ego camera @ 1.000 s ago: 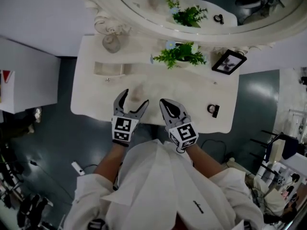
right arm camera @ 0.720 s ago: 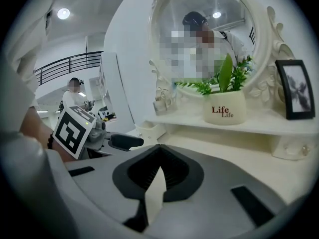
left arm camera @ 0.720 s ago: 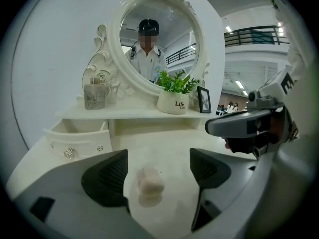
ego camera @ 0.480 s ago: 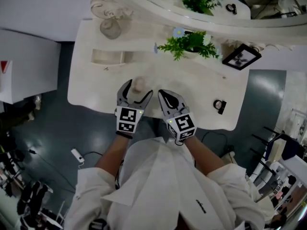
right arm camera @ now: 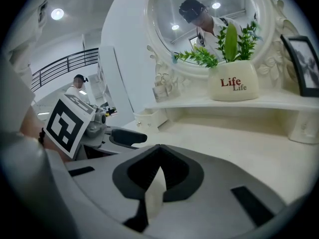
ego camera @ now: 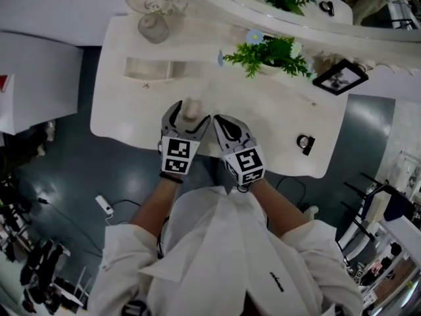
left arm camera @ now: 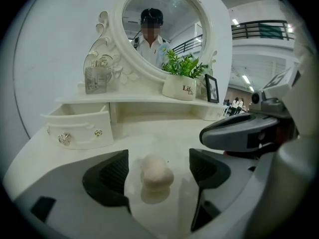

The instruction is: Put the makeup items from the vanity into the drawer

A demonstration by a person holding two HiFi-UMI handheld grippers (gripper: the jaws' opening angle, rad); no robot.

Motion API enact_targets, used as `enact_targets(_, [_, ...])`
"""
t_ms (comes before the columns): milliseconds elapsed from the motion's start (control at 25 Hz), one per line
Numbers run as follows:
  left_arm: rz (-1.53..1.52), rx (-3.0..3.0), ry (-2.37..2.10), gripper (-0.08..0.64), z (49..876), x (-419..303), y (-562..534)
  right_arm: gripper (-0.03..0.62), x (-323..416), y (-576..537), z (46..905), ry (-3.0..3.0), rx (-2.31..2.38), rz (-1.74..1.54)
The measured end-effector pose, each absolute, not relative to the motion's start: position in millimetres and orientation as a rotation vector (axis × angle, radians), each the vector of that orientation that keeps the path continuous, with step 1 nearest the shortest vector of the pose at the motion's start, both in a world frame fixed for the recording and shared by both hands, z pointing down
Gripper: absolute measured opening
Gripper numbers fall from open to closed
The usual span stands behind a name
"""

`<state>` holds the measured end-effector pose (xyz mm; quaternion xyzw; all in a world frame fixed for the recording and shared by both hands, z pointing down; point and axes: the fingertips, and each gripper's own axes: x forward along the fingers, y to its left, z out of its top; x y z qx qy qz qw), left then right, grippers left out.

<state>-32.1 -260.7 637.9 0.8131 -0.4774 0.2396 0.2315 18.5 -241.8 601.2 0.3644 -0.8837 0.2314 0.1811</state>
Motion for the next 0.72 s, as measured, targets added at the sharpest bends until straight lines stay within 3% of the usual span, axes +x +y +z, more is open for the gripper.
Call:
enact_targets(400, [0.740,2.190,-1.314,0.381,655.6,-34.3,-256.1,0.017,9.4,-237.6,616.8,-2.476,1.010,0.660])
enact_targets(520, [0.759,2.172,-1.344,0.294,658.1,-37.3,-255.7,0.017,10.6,-237.4,616.1,-2.479,1.016,0.651])
enact_targets(720, [0.813,2.171,-1.371,0.237,662.5,-40.0,-256.1,0.017,15.0,-236.2,617.4,-2.475,1.016,0.649])
